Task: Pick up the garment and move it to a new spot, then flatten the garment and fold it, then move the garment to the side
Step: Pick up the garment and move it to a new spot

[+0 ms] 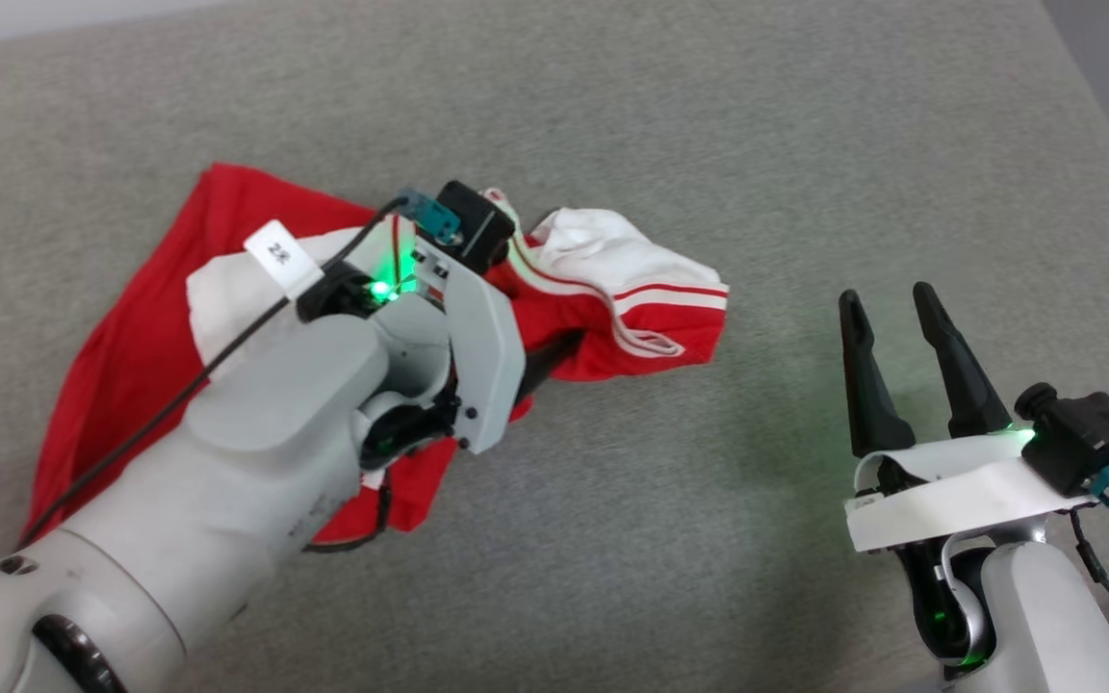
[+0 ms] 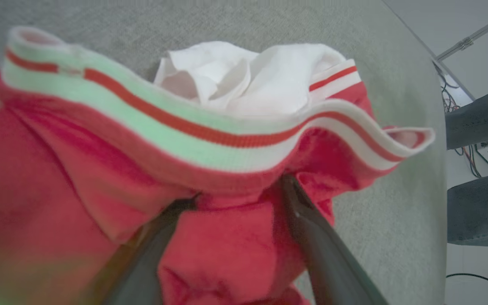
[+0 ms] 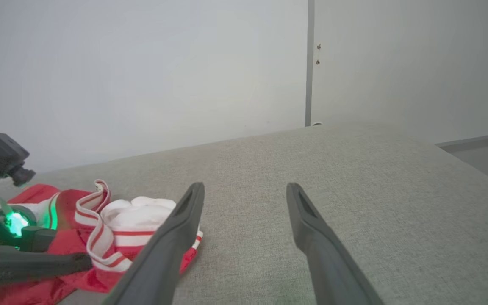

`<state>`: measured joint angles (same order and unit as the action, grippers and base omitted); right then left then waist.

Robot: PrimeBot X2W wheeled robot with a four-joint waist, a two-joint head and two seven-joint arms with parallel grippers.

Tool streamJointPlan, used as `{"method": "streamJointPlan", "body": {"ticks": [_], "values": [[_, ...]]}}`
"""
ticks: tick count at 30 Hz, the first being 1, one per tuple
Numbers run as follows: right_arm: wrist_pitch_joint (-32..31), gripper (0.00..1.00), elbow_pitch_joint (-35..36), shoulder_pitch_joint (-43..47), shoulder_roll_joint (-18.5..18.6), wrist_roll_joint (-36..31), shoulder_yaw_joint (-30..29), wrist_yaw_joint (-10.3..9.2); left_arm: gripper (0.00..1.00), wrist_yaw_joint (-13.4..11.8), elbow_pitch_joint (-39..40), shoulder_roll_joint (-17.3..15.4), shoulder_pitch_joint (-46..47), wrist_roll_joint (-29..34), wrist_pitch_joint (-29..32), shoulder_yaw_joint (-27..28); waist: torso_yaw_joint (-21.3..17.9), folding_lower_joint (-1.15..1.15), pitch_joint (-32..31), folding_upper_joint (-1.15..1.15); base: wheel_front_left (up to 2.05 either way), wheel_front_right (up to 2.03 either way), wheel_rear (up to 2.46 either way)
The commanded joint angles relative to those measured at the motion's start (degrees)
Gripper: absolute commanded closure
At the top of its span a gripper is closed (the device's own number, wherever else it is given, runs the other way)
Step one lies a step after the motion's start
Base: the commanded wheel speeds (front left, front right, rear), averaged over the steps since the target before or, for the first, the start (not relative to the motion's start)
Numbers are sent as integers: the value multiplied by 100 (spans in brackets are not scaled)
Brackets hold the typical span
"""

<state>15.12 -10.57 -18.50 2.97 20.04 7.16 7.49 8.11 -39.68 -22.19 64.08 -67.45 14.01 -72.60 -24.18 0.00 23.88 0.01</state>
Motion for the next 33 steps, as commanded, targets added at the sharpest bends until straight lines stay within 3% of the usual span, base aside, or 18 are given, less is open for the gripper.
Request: {"method": "streamJointPlan", "body": {"ticks": [1, 12, 19, 24, 28, 33], "values": [[5, 0, -45, -39, -10, -127, -31, 0, 0, -115, -141, -80, -180, 1, -16, -132, 358, 0, -256, -1, 0, 0, 0], [5, 0, -313, 283, -6, -829, -178, 0, 0, -72, 770, -259, -323, -423, -1434, -7, 1391, 0, -1030, -1, 0, 0, 0], [5, 0, -518, 581, 52, -1130, -385, 0, 0, -72, 767, -538, -1312, -865, -2496, 146, 1994, 0, -1450, -1, 0, 0, 0], [5, 0, -649, 836, 200, -1218, -525, 0, 0, -71, 560, -624, -2225, -1135, -2875, 464, 2323, 0, -1691, -1, 0, 0, 0], [4, 0, -694, 966, 288, -1219, -674, 0, 0, -72, 646, -861, -2955, -962, -2920, 1389, 2444, 0, -1792, -1, 0, 0, 0], [4, 0, -666, 1209, 310, -1187, -1027, -1, 0, -77, 1095, -924, -4160, -194, -2913, 3209, 2601, 0, -1920, -1, 0, 0, 0]]}}
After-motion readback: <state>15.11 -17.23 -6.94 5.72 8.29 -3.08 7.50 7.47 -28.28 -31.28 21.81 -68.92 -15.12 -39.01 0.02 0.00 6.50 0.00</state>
